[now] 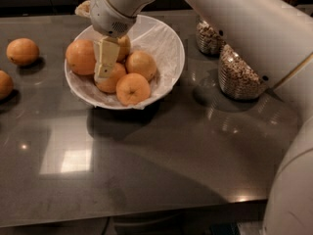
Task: Pick orange from white bowl
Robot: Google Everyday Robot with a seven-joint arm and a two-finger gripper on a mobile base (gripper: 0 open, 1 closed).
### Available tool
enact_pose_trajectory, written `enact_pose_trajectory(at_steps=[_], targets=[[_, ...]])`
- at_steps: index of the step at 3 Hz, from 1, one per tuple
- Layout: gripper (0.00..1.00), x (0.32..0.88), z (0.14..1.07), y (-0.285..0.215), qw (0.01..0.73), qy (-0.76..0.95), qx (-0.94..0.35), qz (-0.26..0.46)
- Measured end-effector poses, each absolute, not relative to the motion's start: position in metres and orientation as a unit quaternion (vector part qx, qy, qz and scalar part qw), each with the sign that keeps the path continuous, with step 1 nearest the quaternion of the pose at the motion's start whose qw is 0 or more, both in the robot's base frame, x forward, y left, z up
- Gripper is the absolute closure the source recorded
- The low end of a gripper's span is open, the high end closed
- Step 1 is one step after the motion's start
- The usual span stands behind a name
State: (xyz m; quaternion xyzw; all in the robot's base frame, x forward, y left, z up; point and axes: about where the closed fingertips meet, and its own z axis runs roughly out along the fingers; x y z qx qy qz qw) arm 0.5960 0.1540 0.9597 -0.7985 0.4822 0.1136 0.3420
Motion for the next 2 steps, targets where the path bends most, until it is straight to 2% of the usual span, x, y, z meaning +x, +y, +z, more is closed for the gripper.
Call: enact_pose_trajectory(at_steps=[1,2], targets=[[0.11,0.6008,0.9528,0.1594,0.341,0.477,-0.801,0.121],[0.11,0.6033,0.9492,0.1617,0.34,0.474,-0.802,0.126]])
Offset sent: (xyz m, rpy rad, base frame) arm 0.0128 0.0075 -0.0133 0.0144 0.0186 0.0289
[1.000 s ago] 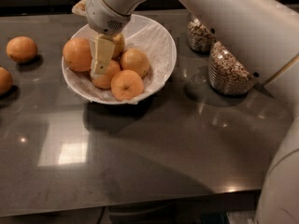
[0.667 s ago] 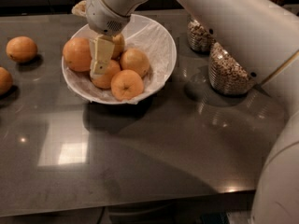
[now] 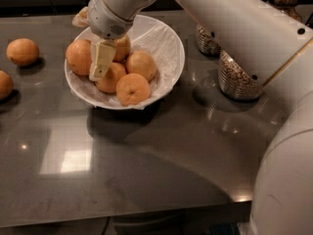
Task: Pick orange from white bowl
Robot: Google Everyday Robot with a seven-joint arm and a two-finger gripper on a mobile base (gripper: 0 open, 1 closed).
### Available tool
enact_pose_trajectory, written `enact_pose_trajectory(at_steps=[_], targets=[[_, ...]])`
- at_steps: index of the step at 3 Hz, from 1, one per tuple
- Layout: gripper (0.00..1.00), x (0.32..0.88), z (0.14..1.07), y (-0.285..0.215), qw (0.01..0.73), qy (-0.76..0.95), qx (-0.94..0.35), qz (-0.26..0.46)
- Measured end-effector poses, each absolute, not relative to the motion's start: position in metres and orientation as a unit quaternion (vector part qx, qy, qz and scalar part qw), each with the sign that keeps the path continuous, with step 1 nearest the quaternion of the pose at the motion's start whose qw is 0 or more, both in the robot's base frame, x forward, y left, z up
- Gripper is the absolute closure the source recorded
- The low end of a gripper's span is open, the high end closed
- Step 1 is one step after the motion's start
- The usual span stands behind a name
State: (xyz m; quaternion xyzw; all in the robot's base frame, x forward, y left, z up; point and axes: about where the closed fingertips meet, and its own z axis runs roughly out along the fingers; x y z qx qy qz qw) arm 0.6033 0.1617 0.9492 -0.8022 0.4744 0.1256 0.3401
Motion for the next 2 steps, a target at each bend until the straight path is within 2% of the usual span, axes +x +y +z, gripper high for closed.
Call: enact_pose_trajectory(at_steps=[2], targets=[[0.25,0.6044,0.9464,0.163,0.341,0.474,-0.801,0.129]])
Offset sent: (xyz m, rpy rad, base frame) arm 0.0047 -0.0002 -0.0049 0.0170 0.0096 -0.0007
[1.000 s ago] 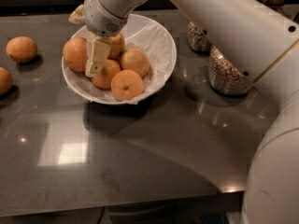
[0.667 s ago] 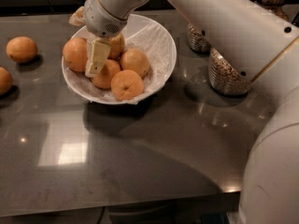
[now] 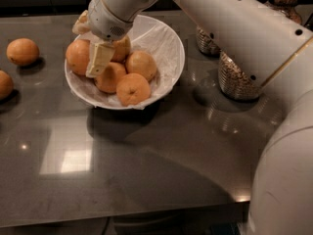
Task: Pick orange from white bowl
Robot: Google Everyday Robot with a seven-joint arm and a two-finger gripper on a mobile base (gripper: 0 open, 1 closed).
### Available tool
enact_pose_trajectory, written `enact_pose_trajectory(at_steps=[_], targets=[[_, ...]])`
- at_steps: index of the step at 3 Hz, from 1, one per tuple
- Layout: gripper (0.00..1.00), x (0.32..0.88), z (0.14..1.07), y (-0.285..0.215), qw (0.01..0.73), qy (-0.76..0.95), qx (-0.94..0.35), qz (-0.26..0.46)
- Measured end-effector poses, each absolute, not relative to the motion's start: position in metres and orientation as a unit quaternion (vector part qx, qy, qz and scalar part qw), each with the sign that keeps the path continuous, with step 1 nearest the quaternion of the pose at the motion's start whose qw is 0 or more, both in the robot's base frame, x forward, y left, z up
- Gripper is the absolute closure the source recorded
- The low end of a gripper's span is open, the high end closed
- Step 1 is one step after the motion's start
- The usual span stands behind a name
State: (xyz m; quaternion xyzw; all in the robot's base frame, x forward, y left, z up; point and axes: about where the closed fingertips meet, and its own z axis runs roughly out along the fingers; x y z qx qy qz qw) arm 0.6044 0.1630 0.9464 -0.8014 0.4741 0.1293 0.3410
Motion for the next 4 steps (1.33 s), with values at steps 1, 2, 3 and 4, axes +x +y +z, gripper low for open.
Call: enact_pose_trajectory(at_steps=[1,2,3,4], targets=[[0.24,0.605,0.945,0.164,0.341,0.474,-0.801,0.131],[0.24,0.606,0.941,0.166,0.339,0.474,-0.801,0.136],[0.24,0.608,0.931,0.17,0.333,0.475,-0.802,0.145],[0.24,0.609,0.926,0.173,0.329,0.475,-0.803,0.15]])
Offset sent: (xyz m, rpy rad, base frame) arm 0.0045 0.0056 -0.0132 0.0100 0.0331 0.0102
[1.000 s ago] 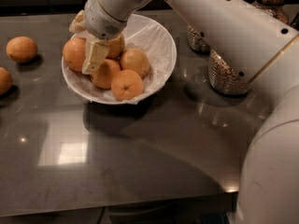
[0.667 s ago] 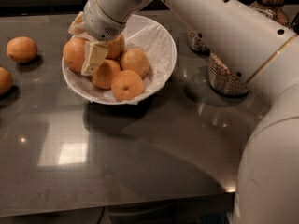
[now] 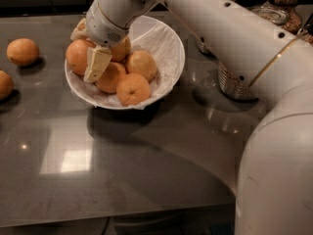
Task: Pick orange from white bowl
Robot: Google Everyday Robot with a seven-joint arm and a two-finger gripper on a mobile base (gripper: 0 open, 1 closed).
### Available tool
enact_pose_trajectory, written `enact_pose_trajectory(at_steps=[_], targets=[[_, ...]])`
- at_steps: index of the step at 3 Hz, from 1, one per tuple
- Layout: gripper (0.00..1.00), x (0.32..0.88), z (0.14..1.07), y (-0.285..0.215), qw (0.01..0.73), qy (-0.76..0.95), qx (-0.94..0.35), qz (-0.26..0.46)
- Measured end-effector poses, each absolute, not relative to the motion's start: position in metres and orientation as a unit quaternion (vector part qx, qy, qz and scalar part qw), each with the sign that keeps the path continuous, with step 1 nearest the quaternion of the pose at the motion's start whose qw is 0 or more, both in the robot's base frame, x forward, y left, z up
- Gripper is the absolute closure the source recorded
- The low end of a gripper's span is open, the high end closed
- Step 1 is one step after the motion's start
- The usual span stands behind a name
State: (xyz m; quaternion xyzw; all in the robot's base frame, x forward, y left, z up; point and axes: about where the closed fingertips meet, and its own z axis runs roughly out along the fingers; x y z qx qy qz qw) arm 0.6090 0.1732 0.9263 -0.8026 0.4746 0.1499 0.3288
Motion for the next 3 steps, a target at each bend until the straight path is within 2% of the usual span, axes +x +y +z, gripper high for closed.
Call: enact_pose_trajectory(at_steps=[1,2,3], targets=[[0.25,0.6111,0.9197,0.1772,0.323,0.474,-0.804,0.155],[0.44,0.6124,0.9164,0.1793,0.32,0.474,-0.805,0.157],[0.68,0.6124,0.9164,0.1793,0.32,0.474,-0.805,0.157]])
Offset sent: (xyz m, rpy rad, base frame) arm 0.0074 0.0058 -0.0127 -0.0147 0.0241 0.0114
